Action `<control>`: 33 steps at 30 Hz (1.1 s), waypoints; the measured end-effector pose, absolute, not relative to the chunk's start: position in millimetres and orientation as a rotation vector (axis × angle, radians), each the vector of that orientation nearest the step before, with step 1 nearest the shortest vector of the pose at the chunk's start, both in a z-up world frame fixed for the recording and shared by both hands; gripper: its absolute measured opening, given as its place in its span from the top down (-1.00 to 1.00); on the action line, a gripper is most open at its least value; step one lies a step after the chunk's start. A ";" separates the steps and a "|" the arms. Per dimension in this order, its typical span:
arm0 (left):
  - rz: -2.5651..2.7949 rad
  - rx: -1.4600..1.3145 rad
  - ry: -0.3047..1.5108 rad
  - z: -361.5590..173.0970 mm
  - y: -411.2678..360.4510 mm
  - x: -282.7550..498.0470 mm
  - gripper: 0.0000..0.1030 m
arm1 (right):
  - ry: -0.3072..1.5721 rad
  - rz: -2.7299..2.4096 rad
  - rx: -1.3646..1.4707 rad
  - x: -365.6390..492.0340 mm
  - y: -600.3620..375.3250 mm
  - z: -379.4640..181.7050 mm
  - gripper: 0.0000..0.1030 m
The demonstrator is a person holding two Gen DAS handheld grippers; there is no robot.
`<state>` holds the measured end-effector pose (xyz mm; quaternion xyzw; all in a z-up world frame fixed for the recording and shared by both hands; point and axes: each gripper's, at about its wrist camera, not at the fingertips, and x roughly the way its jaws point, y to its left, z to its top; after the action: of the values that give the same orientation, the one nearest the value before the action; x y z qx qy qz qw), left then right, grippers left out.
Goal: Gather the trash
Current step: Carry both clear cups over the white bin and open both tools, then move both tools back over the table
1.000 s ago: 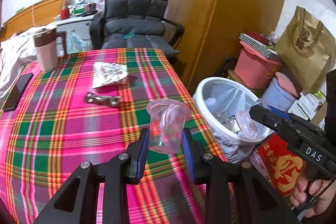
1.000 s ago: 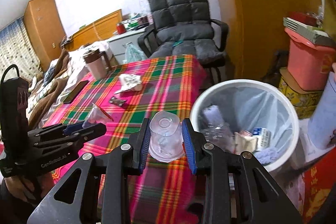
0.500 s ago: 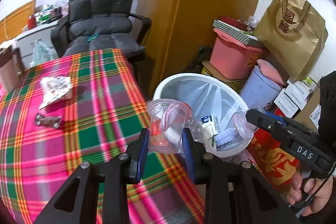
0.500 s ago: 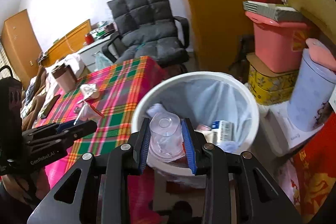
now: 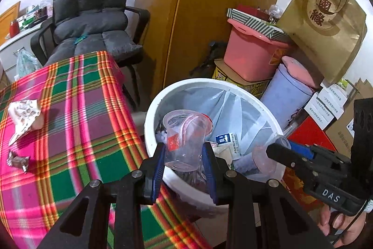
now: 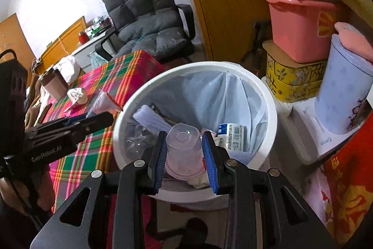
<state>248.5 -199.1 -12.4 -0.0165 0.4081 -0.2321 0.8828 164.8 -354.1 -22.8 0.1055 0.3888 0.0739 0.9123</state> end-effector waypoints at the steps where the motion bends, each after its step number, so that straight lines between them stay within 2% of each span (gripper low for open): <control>1: -0.486 -0.034 0.853 -13.9 -199.9 250.9 0.38 | 0.807 0.152 0.218 166.1 -355.0 -24.3 0.35; 10: -0.511 -0.051 0.852 -24.1 -205.9 265.4 0.38 | 0.833 0.144 0.203 170.1 -356.1 -31.3 0.33; 13: -0.511 -0.064 0.844 -23.2 -202.0 265.1 0.37 | 0.824 0.142 0.209 171.2 -356.8 -30.5 0.15; 15: -0.516 -0.073 0.834 -20.3 -199.3 264.5 0.36 | 0.815 0.143 0.210 171.7 -358.0 -28.9 -0.06; 33: -0.433 -0.136 0.809 -9.6 -159.3 259.6 0.35 | 0.782 0.167 0.210 161.8 -352.5 -18.6 -0.06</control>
<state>259.6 -159.3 -9.6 -0.0657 0.3900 -0.2090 0.8944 161.8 -352.5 -18.6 0.1019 0.3798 0.0809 0.9159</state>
